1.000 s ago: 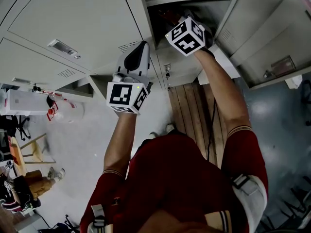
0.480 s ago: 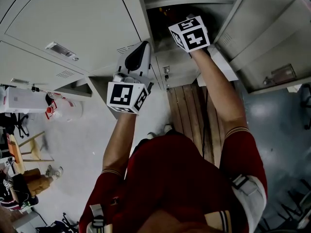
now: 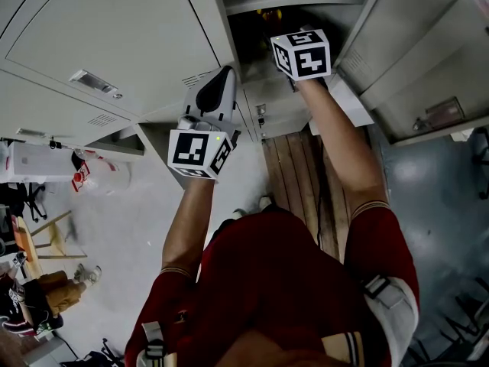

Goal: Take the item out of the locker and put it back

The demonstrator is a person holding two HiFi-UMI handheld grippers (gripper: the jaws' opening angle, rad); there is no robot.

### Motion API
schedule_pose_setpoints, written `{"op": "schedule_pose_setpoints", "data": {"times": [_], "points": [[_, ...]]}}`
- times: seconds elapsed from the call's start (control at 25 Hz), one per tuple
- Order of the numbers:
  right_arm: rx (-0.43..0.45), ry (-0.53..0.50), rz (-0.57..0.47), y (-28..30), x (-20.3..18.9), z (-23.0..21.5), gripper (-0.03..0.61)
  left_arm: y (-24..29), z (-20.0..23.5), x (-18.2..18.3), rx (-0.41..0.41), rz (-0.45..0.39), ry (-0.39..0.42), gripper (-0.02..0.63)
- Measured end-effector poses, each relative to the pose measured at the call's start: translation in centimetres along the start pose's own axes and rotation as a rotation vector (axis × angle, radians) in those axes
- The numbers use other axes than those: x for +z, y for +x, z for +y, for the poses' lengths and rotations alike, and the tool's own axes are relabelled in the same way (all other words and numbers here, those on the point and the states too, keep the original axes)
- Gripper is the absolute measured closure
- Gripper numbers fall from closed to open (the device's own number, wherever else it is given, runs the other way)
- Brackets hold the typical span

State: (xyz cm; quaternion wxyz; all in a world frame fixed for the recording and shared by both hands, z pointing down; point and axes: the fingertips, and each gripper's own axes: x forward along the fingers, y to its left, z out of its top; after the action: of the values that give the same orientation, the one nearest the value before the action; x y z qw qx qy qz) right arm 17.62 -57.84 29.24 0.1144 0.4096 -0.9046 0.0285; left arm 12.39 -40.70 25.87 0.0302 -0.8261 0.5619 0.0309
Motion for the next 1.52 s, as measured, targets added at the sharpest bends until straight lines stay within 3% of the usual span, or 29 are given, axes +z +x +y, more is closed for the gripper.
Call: {"op": "schedule_pose_setpoints", "data": {"times": [0.24,0.84,1.2,1.52], "points": [[-0.027,-0.016,-0.017,-0.6,0.4,-0.4,0.333,-0.3,0.0,0.2,-0.015,-0.002,-0.003,0.606],[-0.068,-0.076,-0.091,-6.6,1.3,1.8,0.339,-2.4,-1.7,0.8,-0.078,-0.023,-0.012,0.606],[-0.056,-0.094,-0.173,-12.2,2.8,6.8,0.416,-5.3,-2.2,1.6,-0.092,-0.043,-0.020,0.606],[-0.033,-0.103,-0.257,-16.6,3.6,12.5,0.526,-8.5,-2.0,2.5,-0.084,-0.046,0.008,0.606]]}}
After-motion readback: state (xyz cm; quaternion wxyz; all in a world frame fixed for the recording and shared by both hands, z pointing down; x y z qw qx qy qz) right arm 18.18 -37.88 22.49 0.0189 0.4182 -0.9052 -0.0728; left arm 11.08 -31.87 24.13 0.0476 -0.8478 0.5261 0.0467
